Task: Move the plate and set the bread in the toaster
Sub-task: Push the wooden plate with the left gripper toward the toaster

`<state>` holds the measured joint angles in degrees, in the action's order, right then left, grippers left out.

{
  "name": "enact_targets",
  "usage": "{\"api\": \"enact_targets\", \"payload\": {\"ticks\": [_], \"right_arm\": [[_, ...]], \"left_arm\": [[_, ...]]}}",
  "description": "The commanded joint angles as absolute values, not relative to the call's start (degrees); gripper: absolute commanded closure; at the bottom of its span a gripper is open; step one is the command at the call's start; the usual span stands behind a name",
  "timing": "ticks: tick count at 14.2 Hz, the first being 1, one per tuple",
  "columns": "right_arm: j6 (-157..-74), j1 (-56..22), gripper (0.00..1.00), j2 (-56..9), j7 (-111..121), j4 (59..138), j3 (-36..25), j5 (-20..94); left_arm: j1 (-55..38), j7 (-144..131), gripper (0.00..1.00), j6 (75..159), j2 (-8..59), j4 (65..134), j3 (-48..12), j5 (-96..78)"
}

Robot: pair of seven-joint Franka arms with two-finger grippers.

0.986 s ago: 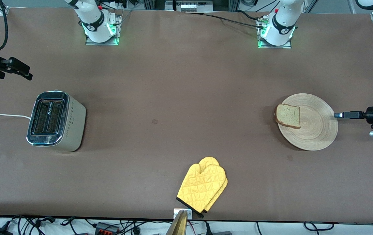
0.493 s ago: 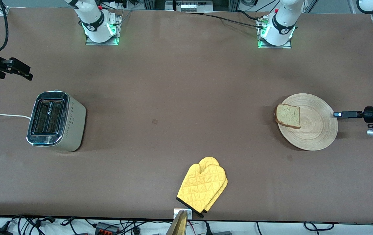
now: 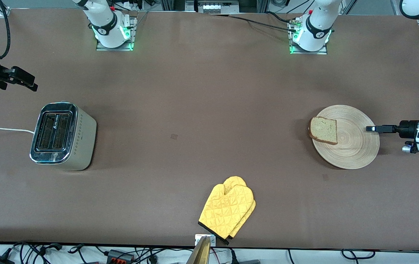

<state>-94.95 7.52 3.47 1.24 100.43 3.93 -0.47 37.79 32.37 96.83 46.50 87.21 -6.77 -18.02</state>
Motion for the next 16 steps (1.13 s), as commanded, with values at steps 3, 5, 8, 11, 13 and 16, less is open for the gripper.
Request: {"api": "enact_targets", "payload": {"ticks": [3,5,8,11,13,16], "right_arm": [[-94.0,8.3,0.00,2.5,1.7,99.2,4.1,-0.4],[-94.4,8.3,0.00,2.6,1.9,99.0,4.1,-0.4],[-93.9,8.2,0.00,2.4,2.0,98.0,4.1,-0.4],[-94.0,8.2,0.00,1.7,1.9,97.9,4.1,-0.4],[-94.0,8.2,0.00,1.7,1.7,97.7,4.1,-0.4],[-95.2,8.3,0.00,1.1,1.3,97.7,4.1,-0.4]], "left_arm": [[37.5,31.6,0.42,96.7,46.3,87.5,-7.4,-18.9],[37.6,31.6,0.51,96.5,46.2,87.5,-7.5,-18.9],[37.8,31.1,0.75,96.0,46.2,87.1,-7.5,-19.0],[38.3,31.0,0.94,94.0,46.6,87.2,-7.5,-21.8],[38.6,30.8,0.99,91.2,46.6,86.8,-7.5,-24.8],[38.0,31.5,0.99,88.3,46.6,86.7,-7.6,-26.5]]}}
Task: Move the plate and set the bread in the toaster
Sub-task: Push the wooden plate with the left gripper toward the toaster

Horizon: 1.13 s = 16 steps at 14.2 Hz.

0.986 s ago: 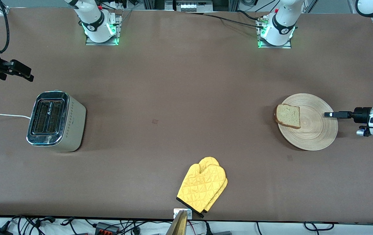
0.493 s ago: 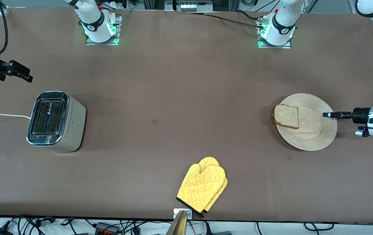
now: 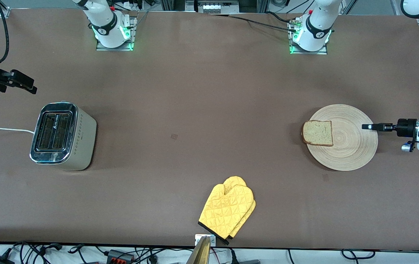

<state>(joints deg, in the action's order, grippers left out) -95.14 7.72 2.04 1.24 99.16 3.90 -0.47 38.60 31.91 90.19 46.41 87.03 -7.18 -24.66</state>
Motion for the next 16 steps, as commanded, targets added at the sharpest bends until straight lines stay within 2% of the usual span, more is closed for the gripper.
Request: {"api": "enact_targets", "payload": {"ticks": [1,8,13,16], "right_arm": [[-95.2,8.3,0.00,0.9,1.3,97.7,4.1,-0.4],[-94.7,8.3,0.00,-2.5,2.0,95.5,4.1,-0.3],[-94.8,8.0,0.00,-6.5,2.0,91.8,4.2,-0.1],[-95.4,7.6,0.00,-7.6,1.5,91.7,4.6,-0.1]], "left_arm": [[37.8,31.9,0.99,87.0,46.6,86.7,-7.8,-28.0],[33.9,30.9,0.99,78.9,46.4,86.7,-12.0,-39.4],[22.6,29.5,0.99,80.2,46.1,86.6,-12.0,-46.0],[15.9,25.8,0.99,85.0,46.1,86.5,-12.0,-52.6]]}}
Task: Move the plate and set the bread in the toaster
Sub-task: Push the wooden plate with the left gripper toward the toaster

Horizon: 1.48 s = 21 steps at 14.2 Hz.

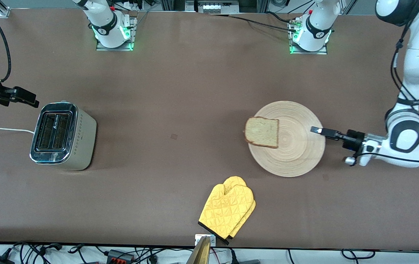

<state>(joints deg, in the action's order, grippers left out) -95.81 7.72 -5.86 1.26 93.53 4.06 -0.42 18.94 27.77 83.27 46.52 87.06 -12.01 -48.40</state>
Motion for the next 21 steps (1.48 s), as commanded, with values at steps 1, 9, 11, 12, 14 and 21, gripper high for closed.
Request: {"api": "enact_targets", "payload": {"ticks": [1,9,11,12,14,21], "right_arm": [[-95.4,7.4,0.00,-7.7,1.9,91.6,4.6,-0.2],[-96.9,6.4,0.00,-7.8,1.1,91.8,4.7,0.4],[-97.6,5.9,0.00,-8.3,1.1,91.8,4.7,2.5],[-97.7,5.0,0.00,-9.0,1.1,91.8,4.7,2.6],[-97.9,4.0,0.00,-10.8,1.1,91.8,4.7,2.6],[-106.5,-1.0,0.00,-17.7,1.1,92.8,4.7,5.6]], "left_arm": [[13.7,25.1,0.99,87.5,45.9,86.5,-12.0,-54.3],[-3.8,18.5,0.99,106.7,45.8,86.7,-12.0,-64.3],[-9.6,18.3,0.99,110.3,46.5,86.6,-11.9,-68.2],[-11.7,18.1,0.99,112.5,46.7,86.7,-11.9,-69.9],[-13.8,17.7,0.99,114.3,47.7,86.7,-11.9,-70.8],[-20.1,18.0,0.99,121.5,49.4,86.6,-11.9,-75.0]]}}
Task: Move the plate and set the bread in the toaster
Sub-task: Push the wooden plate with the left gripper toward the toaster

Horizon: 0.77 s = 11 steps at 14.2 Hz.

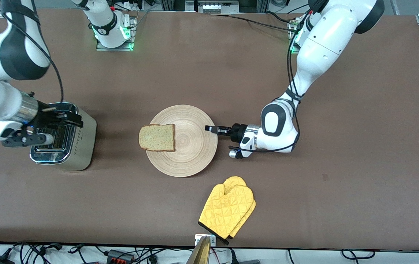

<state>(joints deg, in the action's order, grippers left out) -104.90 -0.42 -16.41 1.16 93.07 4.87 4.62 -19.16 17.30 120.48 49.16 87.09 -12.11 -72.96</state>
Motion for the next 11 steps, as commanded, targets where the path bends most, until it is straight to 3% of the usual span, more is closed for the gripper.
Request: {"api": "enact_targets", "payload": {"ticks": [1,6,7,8,9,11], "right_arm": [[-107.6,-1.7,0.00,-17.8,1.1,93.3,4.7,5.6],[-107.0,-2.3,0.00,-18.5,1.1,93.9,4.7,5.6],[-106.8,-2.4,0.00,-19.2,1.1,93.8,4.7,5.6],[-107.0,-2.9,0.00,-19.8,1.1,93.8,4.7,5.6],[-107.9,-3.6,0.00,-20.6,1.1,93.9,4.7,5.6],[-109.6,-3.9,0.00,-22.5,1.1,93.9,4.7,5.6]], "left_arm": [[-20.2,18.0,0.99,122.0,50.0,86.5,-11.9,-75.1],[-24.6,18.5,0.99,127.1,51.2,86.5,-11.9,-76.9],[-24.6,18.4,0.92,127.1,51.3,86.5,-11.9,-76.9],[-24.6,17.7,0.65,127.1,51.5,86.5,-11.9,-76.9],[-24.4,17.8,0.52,127.1,51.9,86.5,-11.9,-76.8],[-24.1,17.8,0.41,127.0,51.8,85.9,-11.3,-76.3]]}}
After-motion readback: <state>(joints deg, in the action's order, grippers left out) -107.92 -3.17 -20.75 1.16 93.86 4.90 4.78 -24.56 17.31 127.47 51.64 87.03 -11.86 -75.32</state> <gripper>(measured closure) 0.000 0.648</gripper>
